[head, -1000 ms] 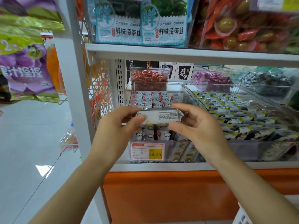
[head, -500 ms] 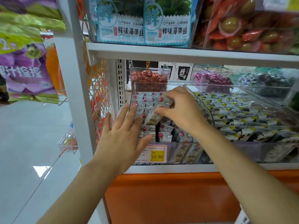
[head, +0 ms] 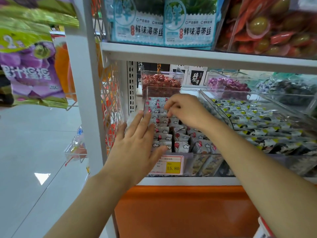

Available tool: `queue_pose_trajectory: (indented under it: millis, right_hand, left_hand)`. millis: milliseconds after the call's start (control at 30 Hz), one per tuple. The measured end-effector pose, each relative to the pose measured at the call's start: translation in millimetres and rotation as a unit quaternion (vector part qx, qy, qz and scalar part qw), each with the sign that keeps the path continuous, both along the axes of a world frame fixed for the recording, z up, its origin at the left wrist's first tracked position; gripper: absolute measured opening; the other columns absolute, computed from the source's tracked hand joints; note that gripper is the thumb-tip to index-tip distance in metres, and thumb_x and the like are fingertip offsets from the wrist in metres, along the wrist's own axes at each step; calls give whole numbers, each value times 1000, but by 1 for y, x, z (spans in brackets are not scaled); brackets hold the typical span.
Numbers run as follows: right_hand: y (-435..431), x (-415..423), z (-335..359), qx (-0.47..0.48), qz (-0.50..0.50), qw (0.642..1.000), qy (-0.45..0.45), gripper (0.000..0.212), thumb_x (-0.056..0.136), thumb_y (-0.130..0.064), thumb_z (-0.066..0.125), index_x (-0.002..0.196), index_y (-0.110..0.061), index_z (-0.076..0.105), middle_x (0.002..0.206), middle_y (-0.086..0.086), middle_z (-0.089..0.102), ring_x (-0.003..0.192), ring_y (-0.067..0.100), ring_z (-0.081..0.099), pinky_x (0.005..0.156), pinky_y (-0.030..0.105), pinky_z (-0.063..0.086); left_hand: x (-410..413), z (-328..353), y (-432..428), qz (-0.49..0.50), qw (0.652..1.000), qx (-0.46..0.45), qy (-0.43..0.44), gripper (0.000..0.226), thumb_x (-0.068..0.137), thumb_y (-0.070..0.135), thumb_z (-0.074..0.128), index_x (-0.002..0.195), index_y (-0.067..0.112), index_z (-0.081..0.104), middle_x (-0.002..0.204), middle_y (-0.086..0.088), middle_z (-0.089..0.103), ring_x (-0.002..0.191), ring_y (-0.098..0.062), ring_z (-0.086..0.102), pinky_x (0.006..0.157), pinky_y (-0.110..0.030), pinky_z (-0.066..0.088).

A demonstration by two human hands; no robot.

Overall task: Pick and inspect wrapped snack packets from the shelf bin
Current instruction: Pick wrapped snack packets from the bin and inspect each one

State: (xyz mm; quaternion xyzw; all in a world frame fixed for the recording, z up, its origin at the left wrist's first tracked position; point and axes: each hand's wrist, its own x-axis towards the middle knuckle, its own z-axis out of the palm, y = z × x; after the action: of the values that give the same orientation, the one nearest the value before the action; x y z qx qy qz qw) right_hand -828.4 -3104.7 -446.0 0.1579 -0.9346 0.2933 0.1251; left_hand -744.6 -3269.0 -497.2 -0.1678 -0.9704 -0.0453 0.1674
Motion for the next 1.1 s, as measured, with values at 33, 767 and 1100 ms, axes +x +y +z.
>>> queue_pose_trajectory:
  millis: [33,767,1100]
  right_hand:
    - [1,-4,1,-5,-8,1000,12,21,91,-5,50,93,-21,64,87,-5,66,64,6,55,56,22,40]
    - [44,84,-6,-424,-89,894,118,12,91,-8,56,82,-15,59,73,-4,67,60,12,66,58,26,57]
    - [45,106,-29,-615,-13,782,-101,5,82,-6,61,83,-4,66,75,6,69,62,15,66,54,21,53]
  left_hand:
    - [0,0,0,-2,1000,5,0,85,79,65,-2,150,20,11,156,3,-19,139,-11,-28,116,-42,-6]
    - [14,15,17,-68,935,342,69,41,94,29,47,134,21,46,118,14,43,97,1,50,83,-13,38]
    - [23,18,27,-65,780,612,-118,16,91,16,55,105,9,60,88,-6,68,71,-8,69,54,-19,54]
